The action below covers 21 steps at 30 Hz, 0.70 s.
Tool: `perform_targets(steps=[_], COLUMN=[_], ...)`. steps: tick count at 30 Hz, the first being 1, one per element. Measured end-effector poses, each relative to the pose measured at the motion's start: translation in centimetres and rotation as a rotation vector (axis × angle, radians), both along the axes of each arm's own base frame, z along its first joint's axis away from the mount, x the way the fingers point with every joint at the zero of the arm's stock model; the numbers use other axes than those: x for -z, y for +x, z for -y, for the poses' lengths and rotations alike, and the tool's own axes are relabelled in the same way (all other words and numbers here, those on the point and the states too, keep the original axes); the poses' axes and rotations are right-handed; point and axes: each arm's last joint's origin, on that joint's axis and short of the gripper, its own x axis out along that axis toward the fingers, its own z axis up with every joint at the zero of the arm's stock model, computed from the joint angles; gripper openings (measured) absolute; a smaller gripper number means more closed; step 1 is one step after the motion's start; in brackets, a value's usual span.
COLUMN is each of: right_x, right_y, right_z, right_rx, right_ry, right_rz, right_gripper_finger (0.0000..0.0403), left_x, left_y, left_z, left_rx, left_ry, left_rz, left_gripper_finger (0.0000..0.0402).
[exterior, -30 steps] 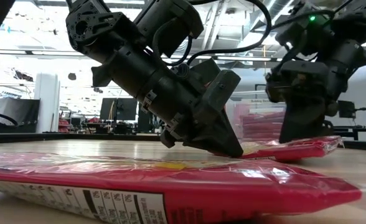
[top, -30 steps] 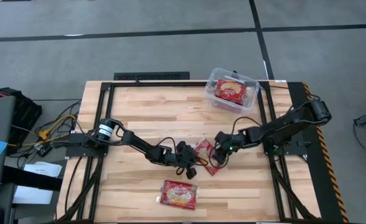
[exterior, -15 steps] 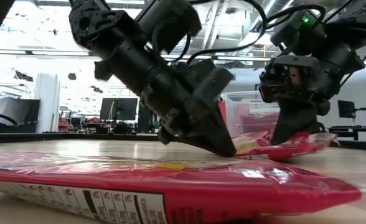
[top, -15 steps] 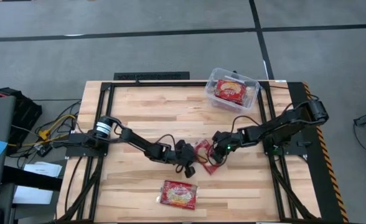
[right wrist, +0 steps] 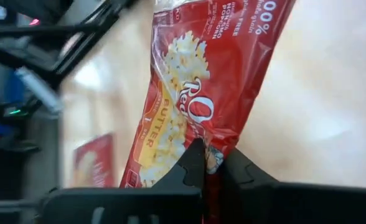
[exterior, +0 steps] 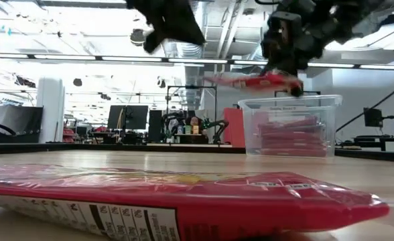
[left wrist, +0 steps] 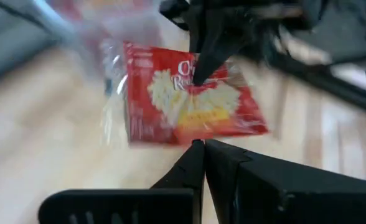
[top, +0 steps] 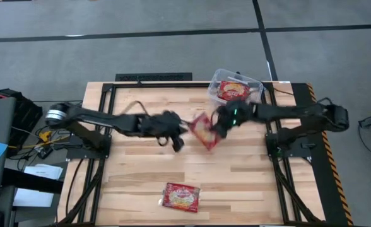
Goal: Sort popcorn bags into baskets
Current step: Put the red popcorn bag into the transparent bin
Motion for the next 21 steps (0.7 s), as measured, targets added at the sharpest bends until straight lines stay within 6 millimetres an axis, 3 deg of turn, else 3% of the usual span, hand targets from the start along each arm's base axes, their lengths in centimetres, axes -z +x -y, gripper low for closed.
perform_targets(steps=[5, 8, 11, 15, 21], right_x=[-6.0, -9.3, -11.0, -11.9, -9.3], right_y=[-3.0, -4.6, -5.8, -7.0, -7.6], right_z=[5.4, 8.3, 10.9, 13.9, 17.8], right_rx=[0.024, 0.015, 0.006, -0.007, -0.033], right_ry=[-0.236, -0.367, -0.467, -0.535, -0.497], right_rz=[-0.129, -0.199, -0.308, -0.399, -0.507], right_gripper_finger=[0.0029, 0.0022, 0.0027, 0.0044, 0.0042], left_x=[-3.8, -4.6, -4.4, -3.8, -2.6], left_y=[-3.5, -4.8, -5.3, -5.3, -5.1], left_z=[-0.9, -1.2, -1.3, -1.3, -1.2], left_rx=[-0.185, -0.251, -0.271, -0.276, -0.244], left_ry=[0.164, 0.204, 0.218, 0.189, 0.157], left_rz=[0.050, 0.042, 0.000, -0.043, -0.104], left_gripper_finger=[0.0000, 0.0000, 0.0000, 0.0000, 0.0000])
